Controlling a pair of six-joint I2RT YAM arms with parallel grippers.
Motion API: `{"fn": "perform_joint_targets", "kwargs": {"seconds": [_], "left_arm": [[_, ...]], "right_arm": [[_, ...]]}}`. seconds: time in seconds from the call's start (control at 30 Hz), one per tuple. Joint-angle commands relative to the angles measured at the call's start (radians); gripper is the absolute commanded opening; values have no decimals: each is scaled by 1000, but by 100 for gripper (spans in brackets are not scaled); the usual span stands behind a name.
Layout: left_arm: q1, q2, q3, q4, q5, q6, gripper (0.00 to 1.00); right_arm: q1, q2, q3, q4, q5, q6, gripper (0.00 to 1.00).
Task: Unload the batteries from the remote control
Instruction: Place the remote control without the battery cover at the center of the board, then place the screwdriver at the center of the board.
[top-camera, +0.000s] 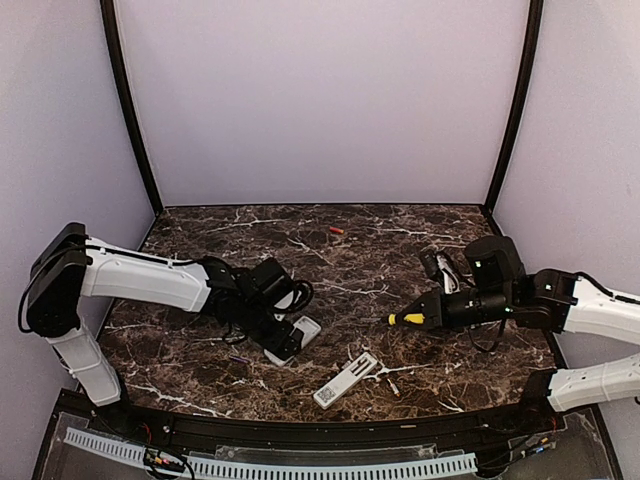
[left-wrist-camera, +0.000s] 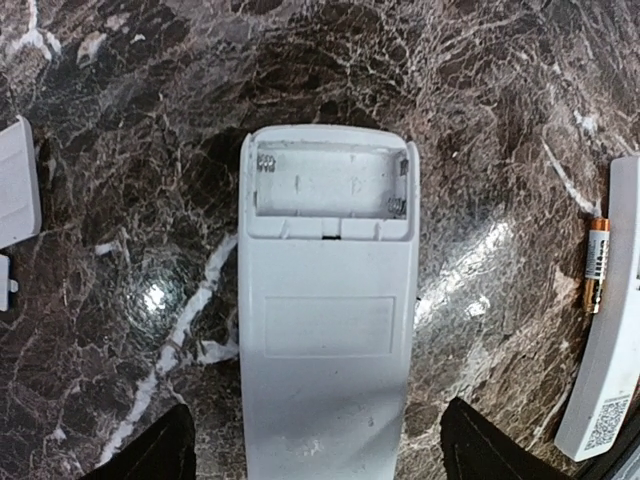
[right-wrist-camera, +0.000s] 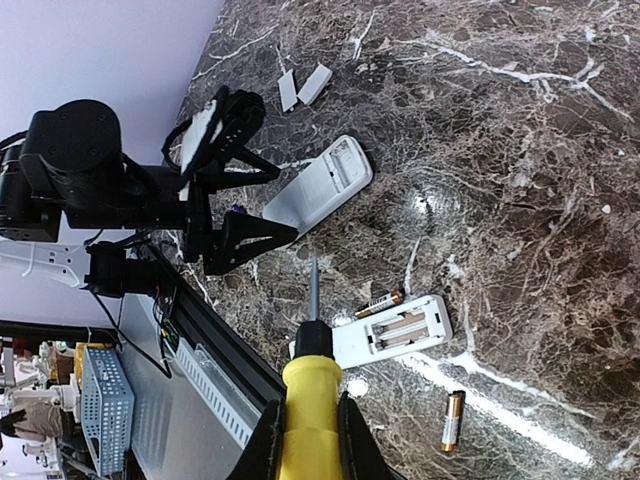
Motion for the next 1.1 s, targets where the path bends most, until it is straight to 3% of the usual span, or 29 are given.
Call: {"fn": "perform_joint_targets", "kwargs": {"seconds": [0.0, 0.13, 0.23, 0.37, 0.53, 0.77, 0.93, 1.07], "left_arm": [[9, -105, 29, -5, -11, -13, 85], [47, -198, 41, -13, 25, -32, 87], [143, -297, 39, -15, 120, -53, 88], [317, -423, 57, -58, 200, -34, 90], [657, -526, 83, -124, 400, 15, 92], [879, -701, -4, -96, 363, 94, 92], [920, -833, -136, 0, 251, 122, 99], [942, -834, -146, -9, 240, 120, 99]], "right_arm": [[-6, -20, 12, -10, 54, -8, 0], [-6, -15, 12, -2, 87, -7, 0], [-5, -1, 21, 27, 127, -12, 0], [-4, 54, 35, 98, 188, -33, 0], [-4, 218, 75, 227, 179, -64, 0], [-3, 471, 121, 413, 224, -122, 0], [-3, 593, 136, 559, 248, -122, 0], [-3, 672, 157, 639, 237, -125, 0]]}}
